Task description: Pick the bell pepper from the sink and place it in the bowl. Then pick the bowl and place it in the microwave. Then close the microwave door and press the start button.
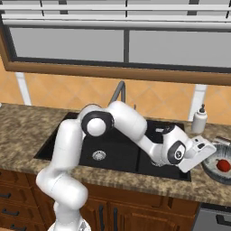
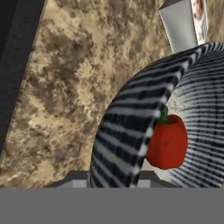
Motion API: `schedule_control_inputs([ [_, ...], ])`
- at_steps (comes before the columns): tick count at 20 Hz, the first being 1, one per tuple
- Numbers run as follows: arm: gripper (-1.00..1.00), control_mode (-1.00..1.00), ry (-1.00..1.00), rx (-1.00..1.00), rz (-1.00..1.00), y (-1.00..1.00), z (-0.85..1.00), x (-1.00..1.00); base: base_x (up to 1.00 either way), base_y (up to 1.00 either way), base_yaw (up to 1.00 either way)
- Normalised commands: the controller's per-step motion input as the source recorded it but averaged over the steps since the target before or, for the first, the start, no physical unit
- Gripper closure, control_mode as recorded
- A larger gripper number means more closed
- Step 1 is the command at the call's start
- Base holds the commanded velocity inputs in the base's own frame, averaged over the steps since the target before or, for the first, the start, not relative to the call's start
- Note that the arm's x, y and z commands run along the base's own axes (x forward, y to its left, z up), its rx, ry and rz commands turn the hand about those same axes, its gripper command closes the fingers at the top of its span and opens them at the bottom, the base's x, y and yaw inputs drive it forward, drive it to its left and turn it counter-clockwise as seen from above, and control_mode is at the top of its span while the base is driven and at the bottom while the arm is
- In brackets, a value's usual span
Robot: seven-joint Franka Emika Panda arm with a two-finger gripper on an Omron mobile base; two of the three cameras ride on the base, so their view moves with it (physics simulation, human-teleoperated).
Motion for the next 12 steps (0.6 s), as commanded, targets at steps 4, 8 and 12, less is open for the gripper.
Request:
schedule_control_inputs([
  [4, 1.00, -1.00, 0.00, 0.08, 0.01, 0.30, 0.63, -0.54, 0.00, 0.00, 0.00],
  [8, 1.00, -1.00, 0.00, 0.07, 0.09, 0.87, 1.00, -0.81, 0.00, 0.00, 0.00],
  [12, 1.00, -1.00, 0.05, 0.12, 0.14, 0.79, 1.00, -0.66, 0.00, 0.00, 0.00],
])
